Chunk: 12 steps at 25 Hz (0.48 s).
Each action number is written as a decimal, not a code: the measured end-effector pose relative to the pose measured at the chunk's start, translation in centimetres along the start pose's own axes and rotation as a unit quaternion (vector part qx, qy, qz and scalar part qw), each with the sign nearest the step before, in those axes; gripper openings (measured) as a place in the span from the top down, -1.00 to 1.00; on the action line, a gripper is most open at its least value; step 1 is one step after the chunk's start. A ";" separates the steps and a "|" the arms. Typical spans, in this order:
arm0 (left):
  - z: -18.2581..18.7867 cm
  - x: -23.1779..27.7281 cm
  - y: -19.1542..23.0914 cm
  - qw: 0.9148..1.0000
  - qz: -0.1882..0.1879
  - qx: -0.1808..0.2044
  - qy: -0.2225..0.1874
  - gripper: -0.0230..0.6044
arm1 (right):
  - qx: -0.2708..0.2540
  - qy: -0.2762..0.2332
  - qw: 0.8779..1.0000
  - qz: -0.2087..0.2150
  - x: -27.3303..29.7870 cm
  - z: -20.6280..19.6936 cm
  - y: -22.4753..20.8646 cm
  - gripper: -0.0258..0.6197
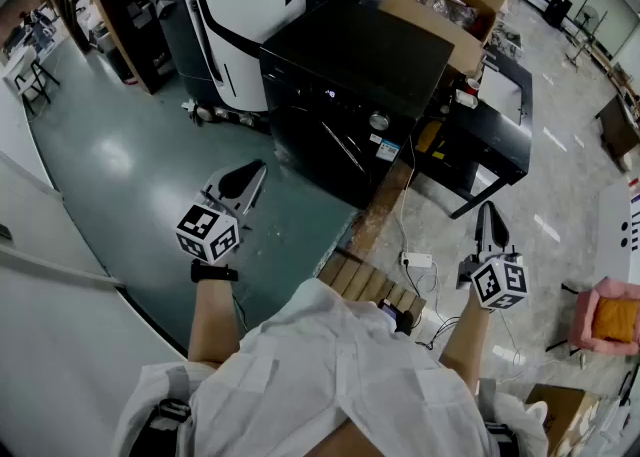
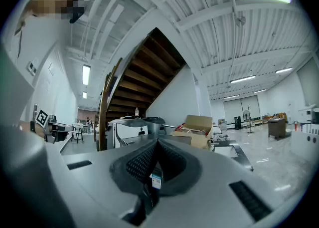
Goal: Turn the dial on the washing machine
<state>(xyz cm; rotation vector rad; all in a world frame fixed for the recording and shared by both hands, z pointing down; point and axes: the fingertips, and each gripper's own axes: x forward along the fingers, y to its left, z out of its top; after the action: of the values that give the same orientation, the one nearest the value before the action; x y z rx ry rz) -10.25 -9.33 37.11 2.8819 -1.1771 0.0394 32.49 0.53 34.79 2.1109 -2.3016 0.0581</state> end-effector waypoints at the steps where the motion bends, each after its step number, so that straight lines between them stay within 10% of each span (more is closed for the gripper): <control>1: 0.0 0.0 0.1 1.000 -0.001 0.000 0.001 0.83 | 0.000 0.000 1.000 0.000 0.1 0.0 0.1 0.92; 12: -0.3 -0.2 1.2 1.000 0.002 0.000 0.004 0.83 | 0.010 -0.008 1.000 0.011 1.0 0.0 0.8 0.92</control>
<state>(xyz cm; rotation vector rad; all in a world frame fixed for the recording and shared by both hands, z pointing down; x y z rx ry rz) -11.24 -10.01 37.46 2.8760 -1.1805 0.0514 31.63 -0.38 34.83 2.1038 -2.3426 0.0662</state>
